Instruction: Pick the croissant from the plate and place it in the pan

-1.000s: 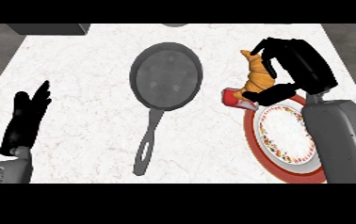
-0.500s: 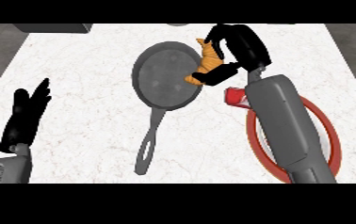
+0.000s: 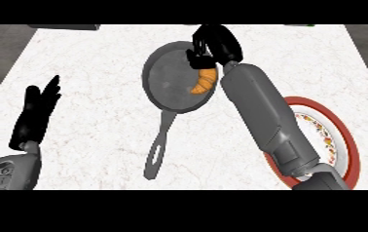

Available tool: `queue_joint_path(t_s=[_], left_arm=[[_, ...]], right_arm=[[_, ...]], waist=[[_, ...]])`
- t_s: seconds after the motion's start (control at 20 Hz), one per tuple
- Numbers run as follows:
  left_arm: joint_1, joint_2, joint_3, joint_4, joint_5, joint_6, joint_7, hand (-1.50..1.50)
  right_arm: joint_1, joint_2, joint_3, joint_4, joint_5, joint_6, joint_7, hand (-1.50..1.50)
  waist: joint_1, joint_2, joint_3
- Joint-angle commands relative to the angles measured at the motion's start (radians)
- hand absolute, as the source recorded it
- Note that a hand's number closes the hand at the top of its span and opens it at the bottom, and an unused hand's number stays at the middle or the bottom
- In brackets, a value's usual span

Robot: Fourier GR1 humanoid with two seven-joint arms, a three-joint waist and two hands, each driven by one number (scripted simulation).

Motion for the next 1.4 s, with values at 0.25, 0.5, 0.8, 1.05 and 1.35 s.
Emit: queue_joint_path(t_s=[0.25, 0.5, 0.8, 1.05, 1.35], left_arm=[[-0.07, -0.006, -0.024, 0.064, -0.008, -0.028, -0.02, 0.0], [-0.068, -0.022, -0.053, 0.01, -0.015, -0.032, 0.013, 0.0], [-0.104, -0.036, -0.069, 0.031, -0.026, -0.029, -0.011, 0.0], [-0.12, -0.026, -0.059, 0.063, -0.03, -0.028, -0.031, 0.0], [-0.1, -0.054, -0.072, 0.044, -0.031, -0.016, -0.025, 0.0]], right_arm=[[-0.08, 0.007, 0.107, 0.265, -0.19, -0.133, -0.067, 1.5], [-0.026, 0.007, 0.078, 0.309, -0.328, -0.111, -0.145, -1.5], [-0.056, 0.007, 0.098, 0.359, -0.391, -0.092, -0.179, -1.5], [-0.048, 0.007, 0.079, 0.353, -0.476, -0.121, -0.244, -1.5], [-0.093, 0.007, 0.022, 0.337, -0.592, -0.182, -0.312, -1.5]], waist=[[0.072, 0.019, 0.0], [0.107, 0.022, 0.003], [0.136, 0.035, 0.002], [0.144, 0.04, 0.002], [0.131, 0.029, 0.002]])
